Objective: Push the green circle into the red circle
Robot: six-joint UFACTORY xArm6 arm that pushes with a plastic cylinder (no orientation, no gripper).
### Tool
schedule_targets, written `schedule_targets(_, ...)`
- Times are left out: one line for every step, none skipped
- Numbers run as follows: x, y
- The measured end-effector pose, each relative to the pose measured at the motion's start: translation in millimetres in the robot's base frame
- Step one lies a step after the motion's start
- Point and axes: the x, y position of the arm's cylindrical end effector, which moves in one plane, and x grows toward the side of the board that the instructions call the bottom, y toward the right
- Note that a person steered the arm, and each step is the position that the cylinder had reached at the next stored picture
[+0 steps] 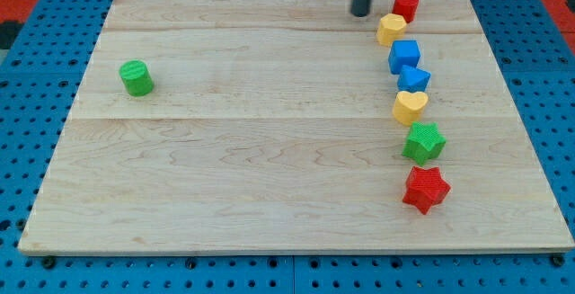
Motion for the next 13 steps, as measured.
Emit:
schedule_targets(94,-23)
schedule_targets(162,-48)
schedule_targets(232,-131)
schedule_targets(253,-230)
schedule_targets(221,-295)
schedule_targets(164,-298)
schedule_targets(126,-296)
schedule_targets(82,-286)
schedule_targets(79,-304)
schedule_targets(32,-261)
schedule_targets(4,-163)
schedule_targets(15,-144)
schedule_targets(52,-137)
